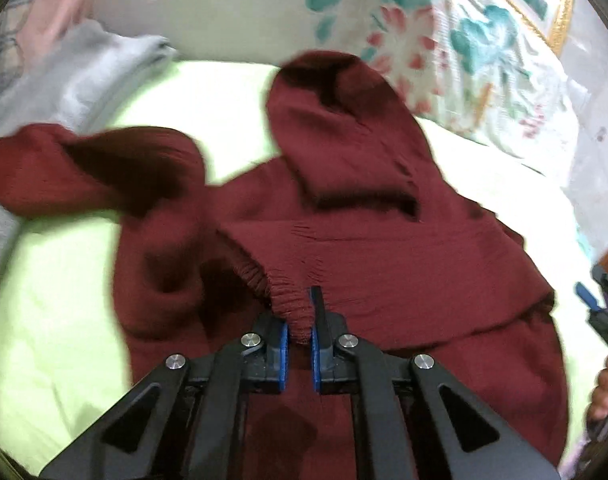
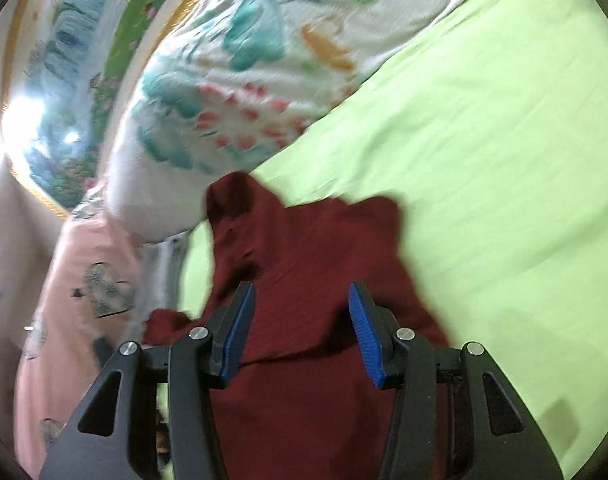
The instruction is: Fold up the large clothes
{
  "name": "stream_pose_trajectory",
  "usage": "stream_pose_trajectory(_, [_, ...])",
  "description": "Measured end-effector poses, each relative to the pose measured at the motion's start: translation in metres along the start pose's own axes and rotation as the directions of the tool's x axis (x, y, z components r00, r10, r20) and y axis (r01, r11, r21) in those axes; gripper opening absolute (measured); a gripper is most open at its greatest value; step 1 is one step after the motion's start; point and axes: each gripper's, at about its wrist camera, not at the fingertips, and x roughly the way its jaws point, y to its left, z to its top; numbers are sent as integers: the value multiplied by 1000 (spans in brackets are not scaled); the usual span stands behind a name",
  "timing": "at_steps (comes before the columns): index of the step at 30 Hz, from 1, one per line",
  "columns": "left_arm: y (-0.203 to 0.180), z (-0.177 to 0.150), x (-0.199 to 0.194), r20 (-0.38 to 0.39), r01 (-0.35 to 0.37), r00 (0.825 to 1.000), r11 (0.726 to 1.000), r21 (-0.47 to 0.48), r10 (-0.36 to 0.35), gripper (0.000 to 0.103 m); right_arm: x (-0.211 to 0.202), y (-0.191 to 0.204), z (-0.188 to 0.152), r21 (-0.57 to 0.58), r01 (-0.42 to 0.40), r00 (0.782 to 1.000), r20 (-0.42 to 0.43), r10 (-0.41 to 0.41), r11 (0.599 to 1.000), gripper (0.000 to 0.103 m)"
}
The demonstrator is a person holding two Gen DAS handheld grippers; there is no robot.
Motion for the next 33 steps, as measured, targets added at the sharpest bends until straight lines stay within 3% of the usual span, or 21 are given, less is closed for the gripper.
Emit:
stream_pose_trajectory(1, [10, 0, 5, -12, -26, 1000, 1000, -14, 26, 6, 2, -4, 6, -9, 32, 999, -3, -32, 999, 50])
stream_pose_trajectory(4, [30, -2, 16, -52, -11, 999, 997, -77, 7, 6, 19, -12, 20, -23, 88, 995, -49, -89, 996, 54])
stream_pose_trajectory(7, [28, -4, 12, -28, -21, 999, 998, -64, 20, 6, 50, -15, 28, -59, 134, 983, -117, -140, 989, 59])
stream_pose_trajectory(13, [34, -8, 10, -43, -33, 999, 996, -83, 29, 6, 111, -27, 46, -89, 140, 960, -233, -158, 986, 66])
stream_pose_trajectory(18, [46, -15, 10, -58, -34, 998, 991, -127, 27, 6, 136, -38, 52, -39, 97, 955, -277, -104, 994, 67])
stream_pose_trajectory(20, [45, -17, 11, -64, -35, 998, 992, -119, 28, 6, 139, -36, 52, -42, 64, 951, -301, -73, 997, 58])
stream_pose_trajectory(21, [40, -16, 12, -66, -37, 997, 994, -105, 30, 6, 141, -34, 52, -45, 57, 946, -317, -69, 997, 18])
stream_pose_trajectory(22, [36, -16, 12, -66, -35, 997, 995, -93, 29, 6, 142, -32, 51, -51, 63, 943, -325, -77, 997, 7])
stream_pose_trajectory(25, [21, -11, 9, -56, -4, 998, 998, -63, 1, 6, 118, -23, 67, -132, 153, 963, -203, -178, 979, 6])
stream_pose_trajectory(28, [1, -6, 13, -57, 29, 998, 999, -21, -30, 6, 94, -16, 85, -177, 230, 964, -90, -249, 957, 6])
stream_pose_trajectory(30, [-10, -5, 21, -62, 14, 998, 1000, 14, -13, 6, 97, -15, 88, -217, 271, 951, -91, -296, 938, 6])
stream_pose_trajectory(33, [-11, -7, 33, -96, 32, 995, 999, 13, -30, 6, 113, -31, 84, -208, 293, 930, -163, -329, 933, 8])
